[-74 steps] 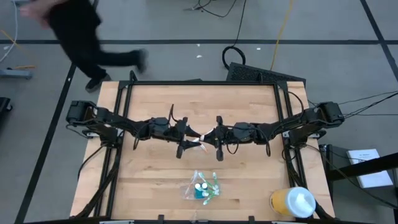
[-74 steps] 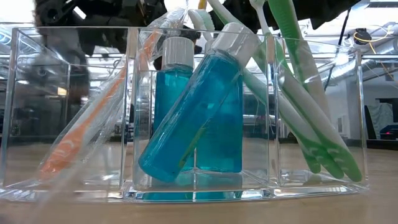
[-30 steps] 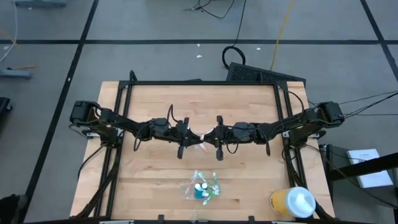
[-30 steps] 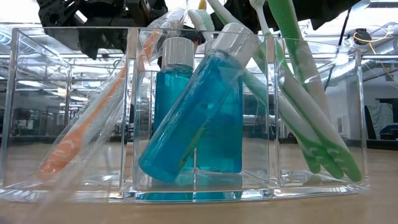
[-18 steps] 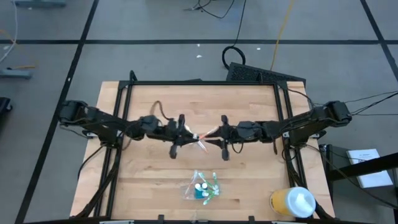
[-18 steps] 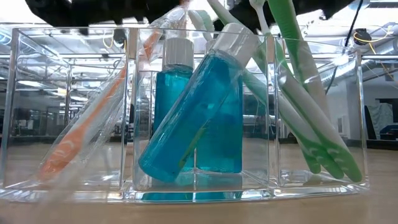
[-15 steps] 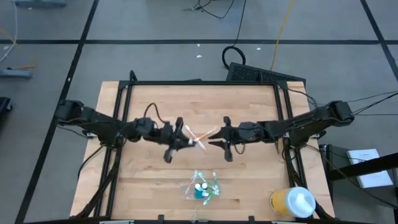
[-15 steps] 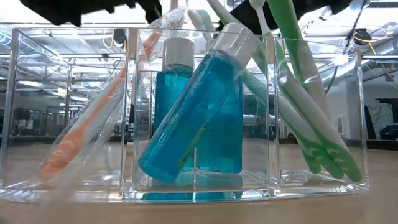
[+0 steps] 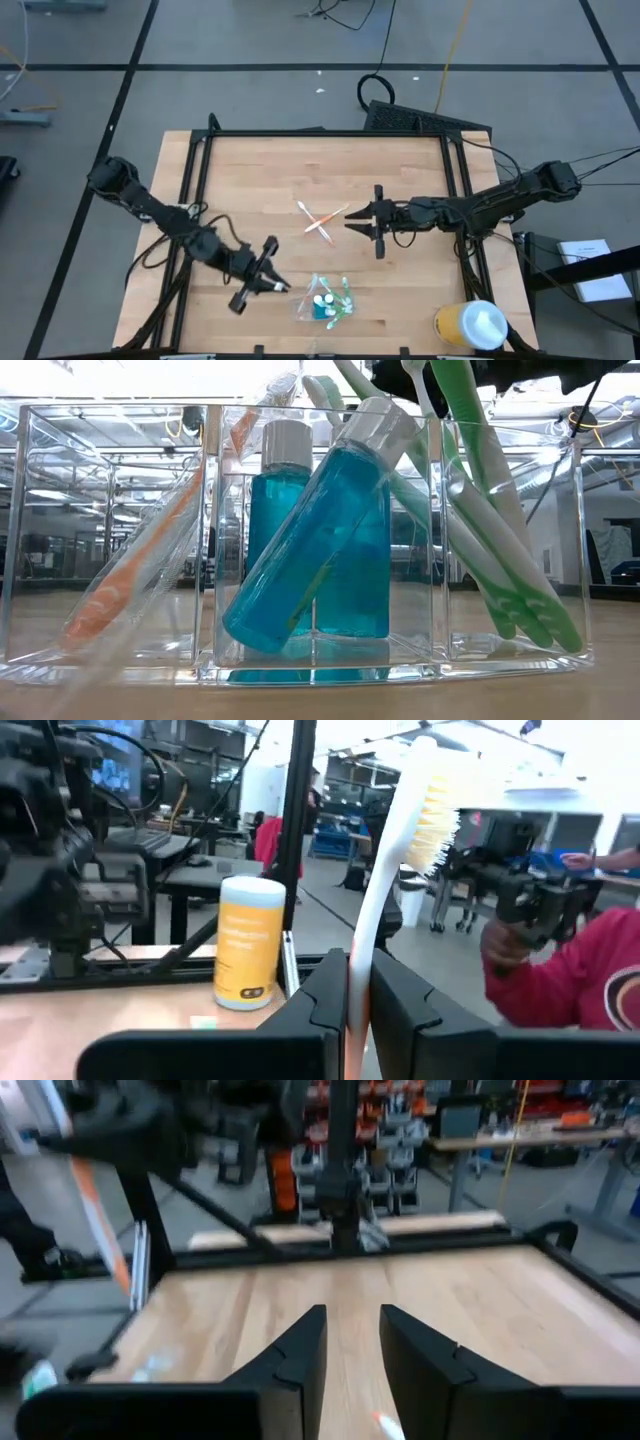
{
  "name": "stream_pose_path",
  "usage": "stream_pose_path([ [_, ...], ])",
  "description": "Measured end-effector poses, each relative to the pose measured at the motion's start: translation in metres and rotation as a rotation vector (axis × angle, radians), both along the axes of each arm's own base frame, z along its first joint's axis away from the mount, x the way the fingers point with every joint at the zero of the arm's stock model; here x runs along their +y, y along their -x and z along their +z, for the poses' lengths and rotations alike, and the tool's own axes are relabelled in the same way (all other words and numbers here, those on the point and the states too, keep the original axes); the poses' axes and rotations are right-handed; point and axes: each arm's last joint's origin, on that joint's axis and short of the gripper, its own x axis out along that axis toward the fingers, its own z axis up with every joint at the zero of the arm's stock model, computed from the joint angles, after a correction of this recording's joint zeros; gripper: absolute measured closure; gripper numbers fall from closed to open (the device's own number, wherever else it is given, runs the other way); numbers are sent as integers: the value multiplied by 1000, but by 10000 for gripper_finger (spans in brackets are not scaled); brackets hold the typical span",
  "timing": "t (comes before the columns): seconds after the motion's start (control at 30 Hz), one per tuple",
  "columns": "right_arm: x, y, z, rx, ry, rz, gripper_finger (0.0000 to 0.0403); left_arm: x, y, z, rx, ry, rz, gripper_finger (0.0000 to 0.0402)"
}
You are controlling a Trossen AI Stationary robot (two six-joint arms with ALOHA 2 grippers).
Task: Pick & Place toothbrushing station
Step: Put the orange toothbrush into the transparent organizer
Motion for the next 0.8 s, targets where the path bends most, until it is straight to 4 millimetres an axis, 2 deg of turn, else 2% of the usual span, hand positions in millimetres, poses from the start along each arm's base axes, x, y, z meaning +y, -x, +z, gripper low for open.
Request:
stream_pose_path([
  [0.17,0,0,3,-28,-3,0,314,-27,6,-18,61,11,88,379],
  [0.3,0,0,5,-47,-7,0,314,-41,-1,-42,75,33,132,379],
  [0.53,1,0,5,-47,-9,2,314,-49,-14,-73,69,112,133,379],
  [0.8,3,1,5,-46,-10,14,314,-52,-19,-96,130,149,184,379],
])
